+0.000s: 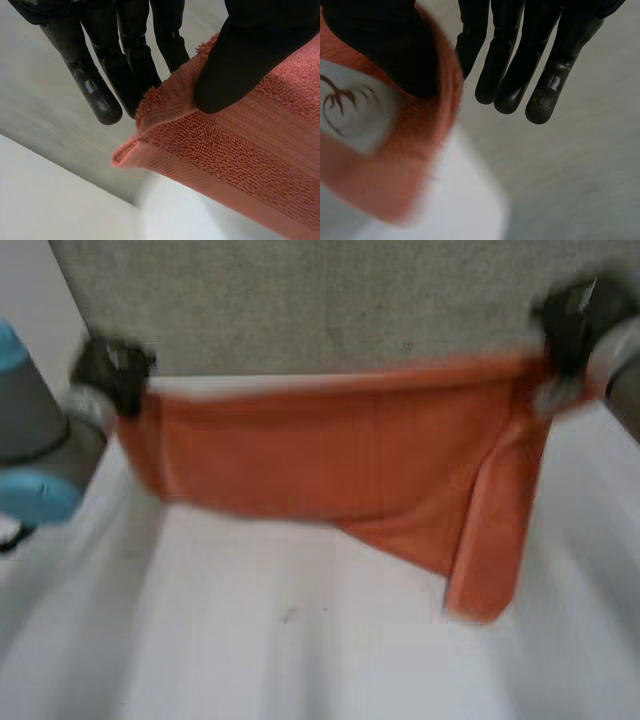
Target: Fold the laundry
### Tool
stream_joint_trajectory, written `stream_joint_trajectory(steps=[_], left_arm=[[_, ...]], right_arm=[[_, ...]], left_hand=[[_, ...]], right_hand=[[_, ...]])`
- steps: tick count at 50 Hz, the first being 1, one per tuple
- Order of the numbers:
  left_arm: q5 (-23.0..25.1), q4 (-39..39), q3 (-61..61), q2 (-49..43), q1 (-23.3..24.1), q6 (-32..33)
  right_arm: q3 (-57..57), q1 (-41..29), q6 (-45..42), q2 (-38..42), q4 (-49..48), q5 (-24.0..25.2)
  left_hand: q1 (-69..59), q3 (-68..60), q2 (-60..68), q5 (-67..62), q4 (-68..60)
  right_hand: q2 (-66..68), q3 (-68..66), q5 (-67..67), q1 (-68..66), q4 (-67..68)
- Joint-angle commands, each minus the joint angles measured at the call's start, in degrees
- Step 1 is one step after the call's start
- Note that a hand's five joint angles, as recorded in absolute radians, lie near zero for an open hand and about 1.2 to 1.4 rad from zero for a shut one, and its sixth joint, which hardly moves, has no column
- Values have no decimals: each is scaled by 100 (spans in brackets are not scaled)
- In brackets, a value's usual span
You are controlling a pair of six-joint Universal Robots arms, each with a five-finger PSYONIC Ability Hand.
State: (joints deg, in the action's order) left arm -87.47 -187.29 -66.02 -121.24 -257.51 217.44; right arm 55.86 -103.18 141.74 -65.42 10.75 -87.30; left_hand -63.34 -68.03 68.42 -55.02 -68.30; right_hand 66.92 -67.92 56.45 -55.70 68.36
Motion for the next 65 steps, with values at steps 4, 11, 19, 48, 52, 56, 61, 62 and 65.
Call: stream_joint_trajectory(steps=[4,11,19,48,52,56,61,62,65], left_arm=[[-113,-1925,978,725,17,-1055],[-43,-2127,-358,848,-62,-1081],[405,-2523,-2185,830,-71,-1081],[590,1767,-4798,2420,-1021,1125],[599,1276,-4605,2439,-976,1099],[590,582,-4350,2247,-810,950],[511,-105,-3665,1429,-353,730],[511,-193,-3542,1297,-309,703],[503,-431,-2989,761,-247,598]], right_arm=[[618,-9,662,-1552,-2376,-15],[1980,-44,627,-1570,-2235,319],[3272,-35,627,-1298,-2279,556],[4232,439,-1640,-1077,1896,609],[4092,378,-1623,-1130,1292,600],[4021,369,-1606,-1061,589,565],[3740,369,-1360,-640,-256,486],[3678,369,-1307,-525,-397,477],[3432,360,-1210,-86,-942,460]], left_hand=[[-1666,-1197,1158,-1498,-1169],[-1666,-1197,1158,-1498,-1169],[-1666,-1197,1158,-1498,-1169],[-1666,-1197,1158,-1498,-1169],[-1666,-1197,1158,-1498,-1169],[-1666,-1197,1158,-1498,-1169],[-1666,-1197,1158,-1498,-1169],[-1666,-1197,1158,-1498,-1169],[-1666,-1197,1158,-1498,-1169]], right_hand=[[1308,-1208,1355,-2430,1164],[1308,-1208,1355,-2430,1164],[1308,-1208,1355,-2430,1164],[1308,-1208,1355,-2430,1164],[1308,-1208,1355,-2430,1164],[1308,-1208,1355,-2430,1164],[1308,-1208,1355,-2430,1164],[1308,-1208,1355,-2430,1164],[1308,-1208,1355,-2430,1164]])
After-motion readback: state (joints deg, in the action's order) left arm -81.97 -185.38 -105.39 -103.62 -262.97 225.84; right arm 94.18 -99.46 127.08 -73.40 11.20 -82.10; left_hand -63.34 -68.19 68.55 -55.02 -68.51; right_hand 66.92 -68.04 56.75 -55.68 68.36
